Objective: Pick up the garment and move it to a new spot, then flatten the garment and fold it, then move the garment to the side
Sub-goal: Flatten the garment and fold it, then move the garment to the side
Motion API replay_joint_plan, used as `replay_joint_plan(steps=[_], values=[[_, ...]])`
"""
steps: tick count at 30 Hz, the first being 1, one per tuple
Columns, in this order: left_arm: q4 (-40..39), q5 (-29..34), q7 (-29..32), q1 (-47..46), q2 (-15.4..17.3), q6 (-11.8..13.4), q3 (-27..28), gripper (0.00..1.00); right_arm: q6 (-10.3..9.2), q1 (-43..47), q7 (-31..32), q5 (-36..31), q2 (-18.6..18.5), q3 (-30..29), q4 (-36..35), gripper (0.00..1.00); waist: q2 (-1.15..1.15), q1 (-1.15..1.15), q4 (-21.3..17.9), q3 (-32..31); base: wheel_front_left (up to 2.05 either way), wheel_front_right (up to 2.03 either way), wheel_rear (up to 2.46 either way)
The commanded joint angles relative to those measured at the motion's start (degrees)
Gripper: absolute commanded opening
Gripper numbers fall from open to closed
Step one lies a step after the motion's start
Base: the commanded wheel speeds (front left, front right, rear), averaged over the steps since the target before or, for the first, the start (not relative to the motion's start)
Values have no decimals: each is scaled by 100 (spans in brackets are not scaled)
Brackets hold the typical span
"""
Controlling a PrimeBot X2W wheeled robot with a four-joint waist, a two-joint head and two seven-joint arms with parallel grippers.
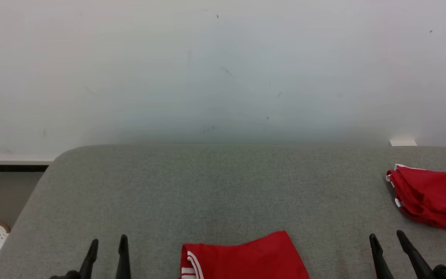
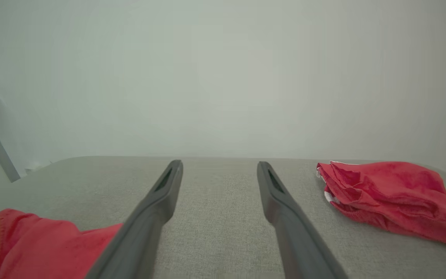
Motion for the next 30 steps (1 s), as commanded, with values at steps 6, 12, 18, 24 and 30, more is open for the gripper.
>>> replay_joint_plan(steps=[6, 12, 18, 24, 30], values=[[-27, 100, 0, -44, -30, -82, 25, 100, 0, -281, 143, 91, -37, 391, 319, 100, 0, 0, 83, 67, 0, 0, 0], [33, 113, 0, -117, -42, -133, -39, 100, 0, -904, 511, 277, 27, 1047, 973, 100, 0, 0, 333, 139, 0, 0, 0], [80, 66, 0, -197, -43, -107, -114, 100, -1, -1407, 899, 517, 255, 1448, 2071, 100, 0, 0, 753, 169, 0, 0, 0], [112, 102, 0, -211, -44, -127, -102, 100, -2, -1691, 1351, 734, 437, 1557, 3174, 100, 0, 0, 1103, 209, 0, 0, 0], [137, 97, 0, -220, -46, -156, -107, 100, -6, -1807, 2096, 894, 609, 1620, 4174, 100, 0, 0, 1285, 233, 0, 0, 0]])
